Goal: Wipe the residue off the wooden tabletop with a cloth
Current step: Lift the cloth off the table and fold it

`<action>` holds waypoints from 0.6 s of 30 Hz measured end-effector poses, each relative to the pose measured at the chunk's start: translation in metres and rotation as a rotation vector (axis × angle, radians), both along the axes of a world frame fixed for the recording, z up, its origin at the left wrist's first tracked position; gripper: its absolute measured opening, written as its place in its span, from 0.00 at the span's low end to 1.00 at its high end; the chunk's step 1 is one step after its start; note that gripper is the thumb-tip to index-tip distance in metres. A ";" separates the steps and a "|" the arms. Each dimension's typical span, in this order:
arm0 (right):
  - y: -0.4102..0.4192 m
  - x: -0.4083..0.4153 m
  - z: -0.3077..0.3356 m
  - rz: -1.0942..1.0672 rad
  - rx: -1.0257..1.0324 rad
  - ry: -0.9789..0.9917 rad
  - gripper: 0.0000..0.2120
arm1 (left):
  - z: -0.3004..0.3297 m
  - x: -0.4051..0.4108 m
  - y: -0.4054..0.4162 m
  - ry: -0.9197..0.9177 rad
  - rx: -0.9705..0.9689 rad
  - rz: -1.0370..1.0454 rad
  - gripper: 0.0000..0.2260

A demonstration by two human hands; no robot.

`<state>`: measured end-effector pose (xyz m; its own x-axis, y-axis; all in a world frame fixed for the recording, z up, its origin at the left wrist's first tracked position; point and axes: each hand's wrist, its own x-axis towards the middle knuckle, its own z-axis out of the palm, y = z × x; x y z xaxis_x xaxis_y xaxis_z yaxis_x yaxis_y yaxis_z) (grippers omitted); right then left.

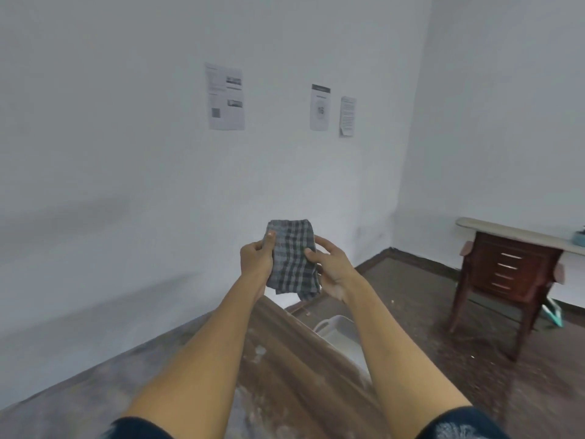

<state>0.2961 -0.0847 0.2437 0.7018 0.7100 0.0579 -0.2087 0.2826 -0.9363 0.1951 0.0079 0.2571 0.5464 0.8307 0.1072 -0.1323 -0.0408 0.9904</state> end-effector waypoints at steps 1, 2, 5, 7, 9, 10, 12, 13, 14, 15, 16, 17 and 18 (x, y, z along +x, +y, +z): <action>-0.009 0.013 -0.007 -0.015 -0.008 0.010 0.14 | -0.006 0.015 -0.008 0.005 -0.004 -0.010 0.18; -0.020 0.028 -0.014 -0.028 -0.015 0.024 0.14 | -0.013 0.032 -0.018 0.011 -0.015 -0.023 0.17; -0.048 0.072 -0.033 -0.052 -0.021 0.087 0.14 | -0.032 0.076 -0.043 0.039 -0.066 -0.068 0.17; -0.066 0.103 -0.047 -0.069 -0.035 0.111 0.16 | -0.046 0.106 -0.060 0.053 -0.094 -0.087 0.17; -0.080 0.130 -0.059 -0.091 -0.062 0.129 0.18 | -0.059 0.133 -0.073 0.066 -0.116 -0.095 0.17; -0.086 0.145 -0.066 -0.099 -0.071 0.140 0.19 | -0.066 0.148 -0.079 0.077 -0.123 -0.102 0.17; -0.097 0.171 -0.080 -0.116 -0.081 0.159 0.17 | -0.079 0.176 -0.090 0.095 -0.144 -0.109 0.18; -0.101 0.183 -0.087 -0.124 -0.082 0.166 0.15 | -0.086 0.189 -0.093 0.106 -0.157 -0.112 0.18; -0.104 0.193 -0.092 -0.132 -0.085 0.171 0.14 | -0.092 0.200 -0.096 0.121 -0.168 -0.113 0.18; -0.107 0.204 -0.099 -0.140 -0.098 0.178 0.14 | -0.100 0.213 -0.099 0.135 -0.182 -0.112 0.18; -0.110 0.214 -0.106 -0.146 -0.115 0.185 0.15 | -0.107 0.224 -0.101 0.152 -0.196 -0.110 0.18; -0.111 0.226 -0.114 -0.155 -0.135 0.197 0.15 | -0.116 0.235 -0.102 0.175 -0.209 -0.111 0.18; -0.112 0.236 -0.122 -0.162 -0.153 0.207 0.15 | -0.124 0.245 -0.101 0.197 -0.221 -0.106 0.18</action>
<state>0.5324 -0.1966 0.1220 0.7924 0.5772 -0.1974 -0.3635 0.1868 -0.9127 0.4406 -0.0931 0.1328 0.6239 0.7590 -0.1863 0.0709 0.1825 0.9807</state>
